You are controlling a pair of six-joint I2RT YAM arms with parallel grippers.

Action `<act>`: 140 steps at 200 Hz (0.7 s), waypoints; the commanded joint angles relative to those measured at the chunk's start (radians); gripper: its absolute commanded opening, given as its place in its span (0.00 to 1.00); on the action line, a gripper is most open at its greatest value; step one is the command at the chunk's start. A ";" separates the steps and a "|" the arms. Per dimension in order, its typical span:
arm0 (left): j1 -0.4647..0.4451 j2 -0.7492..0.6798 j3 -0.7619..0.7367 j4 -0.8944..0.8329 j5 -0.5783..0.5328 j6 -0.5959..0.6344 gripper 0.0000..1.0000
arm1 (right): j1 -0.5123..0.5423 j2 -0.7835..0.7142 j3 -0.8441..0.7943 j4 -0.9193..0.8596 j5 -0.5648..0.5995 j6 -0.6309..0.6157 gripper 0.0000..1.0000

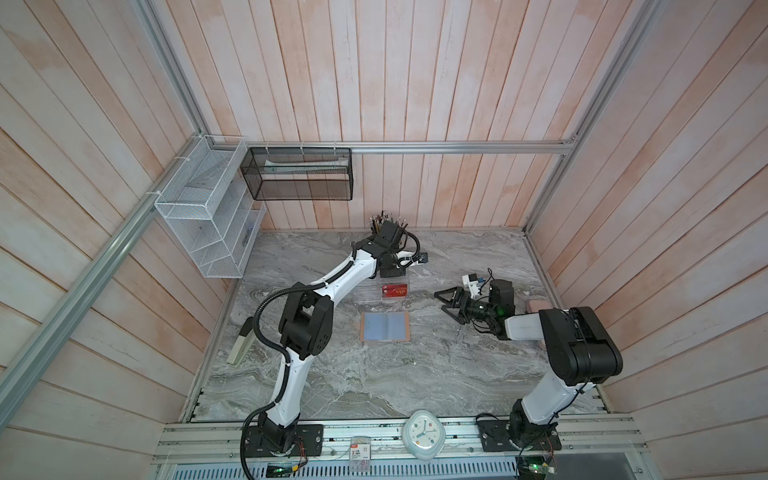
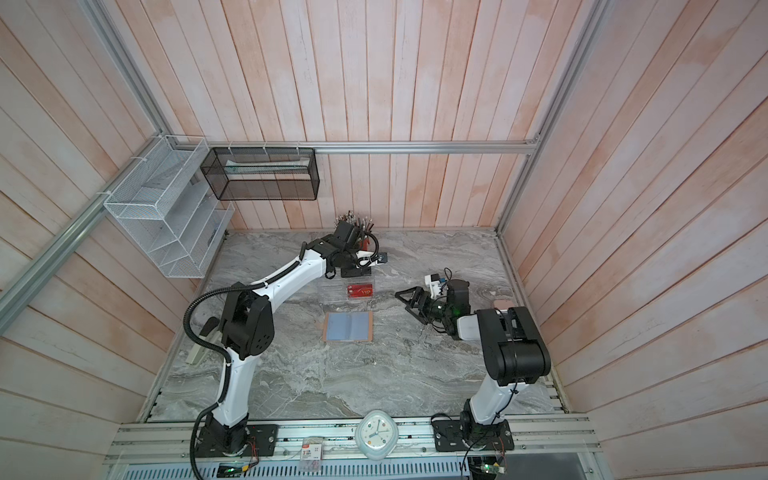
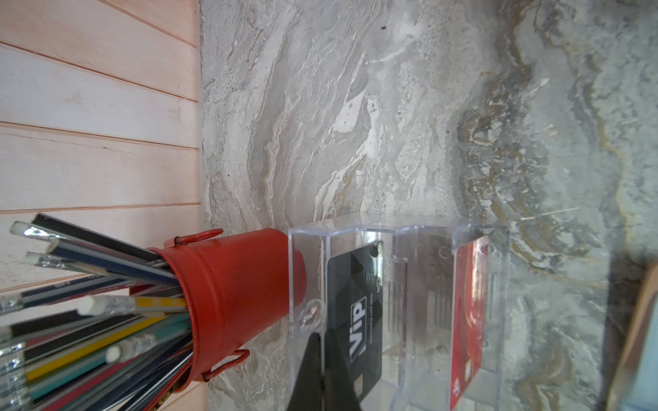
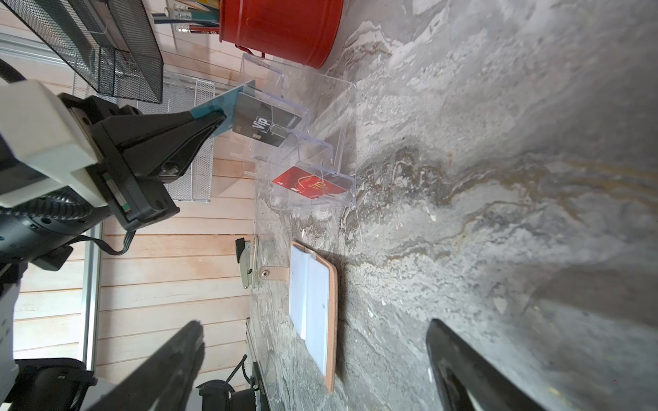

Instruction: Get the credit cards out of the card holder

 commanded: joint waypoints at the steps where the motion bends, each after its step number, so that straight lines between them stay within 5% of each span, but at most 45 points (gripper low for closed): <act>1: 0.000 0.019 -0.004 0.018 -0.007 0.010 0.00 | 0.004 0.015 -0.011 0.034 -0.017 0.011 0.98; 140: 0.003 0.014 -0.033 0.040 -0.027 0.024 0.10 | 0.004 0.008 -0.020 0.059 -0.017 0.028 0.98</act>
